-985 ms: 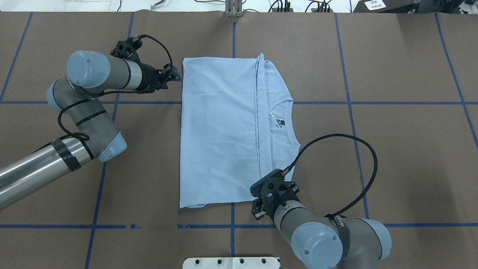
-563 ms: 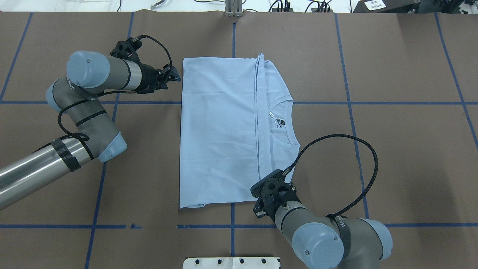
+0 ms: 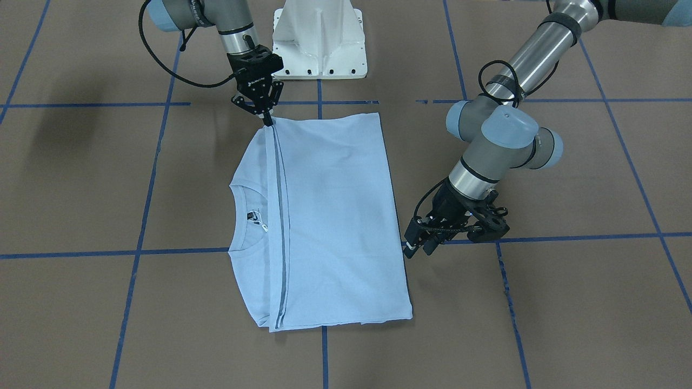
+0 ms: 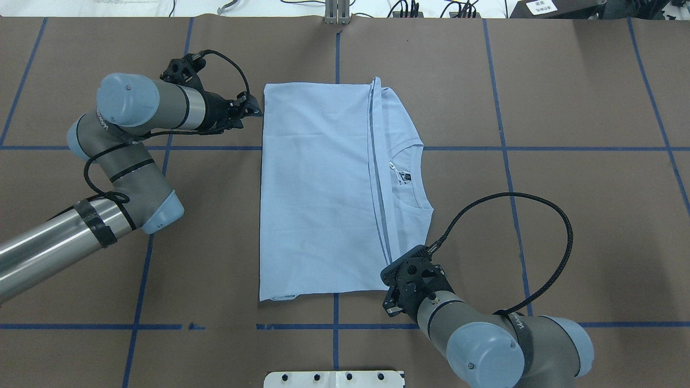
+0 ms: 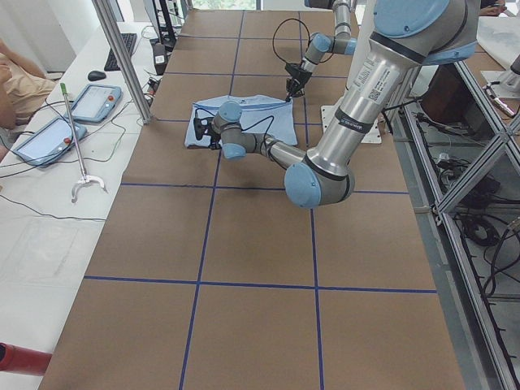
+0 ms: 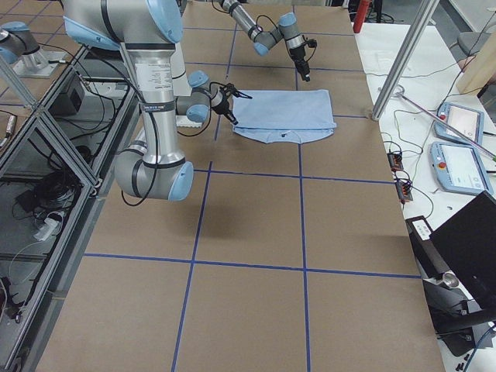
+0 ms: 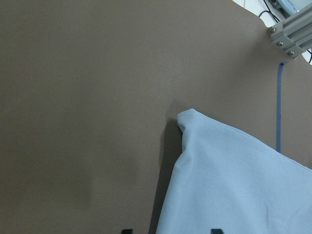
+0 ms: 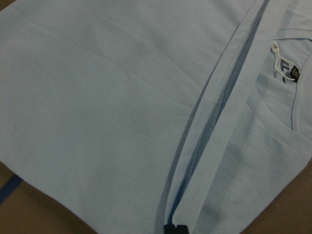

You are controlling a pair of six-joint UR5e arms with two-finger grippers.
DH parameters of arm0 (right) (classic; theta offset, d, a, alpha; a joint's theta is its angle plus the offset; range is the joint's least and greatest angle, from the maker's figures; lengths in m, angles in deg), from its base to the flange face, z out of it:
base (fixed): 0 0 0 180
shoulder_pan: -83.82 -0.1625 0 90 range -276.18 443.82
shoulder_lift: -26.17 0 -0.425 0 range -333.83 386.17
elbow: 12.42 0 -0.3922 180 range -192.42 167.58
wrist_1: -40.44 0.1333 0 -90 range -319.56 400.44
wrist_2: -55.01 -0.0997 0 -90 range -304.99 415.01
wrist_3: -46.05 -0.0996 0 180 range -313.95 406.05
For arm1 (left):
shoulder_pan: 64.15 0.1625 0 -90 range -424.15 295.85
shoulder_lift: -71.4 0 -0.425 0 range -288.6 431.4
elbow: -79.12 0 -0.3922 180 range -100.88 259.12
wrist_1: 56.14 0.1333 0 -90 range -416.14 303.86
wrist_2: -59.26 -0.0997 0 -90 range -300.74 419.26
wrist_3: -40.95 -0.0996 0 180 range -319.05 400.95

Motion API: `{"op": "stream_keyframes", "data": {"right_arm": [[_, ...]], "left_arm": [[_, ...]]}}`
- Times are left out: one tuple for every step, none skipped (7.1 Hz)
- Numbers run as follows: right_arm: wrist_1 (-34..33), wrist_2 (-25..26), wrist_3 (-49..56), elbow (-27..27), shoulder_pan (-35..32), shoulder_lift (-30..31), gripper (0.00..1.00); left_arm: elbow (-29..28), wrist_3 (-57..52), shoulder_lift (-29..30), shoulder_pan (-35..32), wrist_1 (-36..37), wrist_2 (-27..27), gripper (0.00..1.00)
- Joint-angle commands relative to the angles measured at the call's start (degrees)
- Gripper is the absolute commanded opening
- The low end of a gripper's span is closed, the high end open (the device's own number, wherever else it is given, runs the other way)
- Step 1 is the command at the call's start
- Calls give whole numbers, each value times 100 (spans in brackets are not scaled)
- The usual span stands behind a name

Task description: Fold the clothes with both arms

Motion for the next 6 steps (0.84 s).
{"op": "stream_keyframes", "data": {"right_arm": [[12, 6, -104, 3, 3, 114, 17], [20, -12, -104, -15, -6, 193, 26], [29, -20, -104, -32, -6, 289, 49], [47, -21, -104, -59, -15, 325, 56], [47, -21, -104, -146, -15, 447, 61], [47, -21, -104, -303, -23, 500, 62]], "left_arm": [[9, 67, 9, 1, 0, -8, 63], [9, 120, 44, 1, 0, -16, 63], [9, 121, 44, 1, 0, -16, 63], [9, 121, 44, 9, 0, -16, 63], [9, 121, 53, 1, 0, -16, 63], [9, 121, 53, 1, 0, -16, 63]]}}
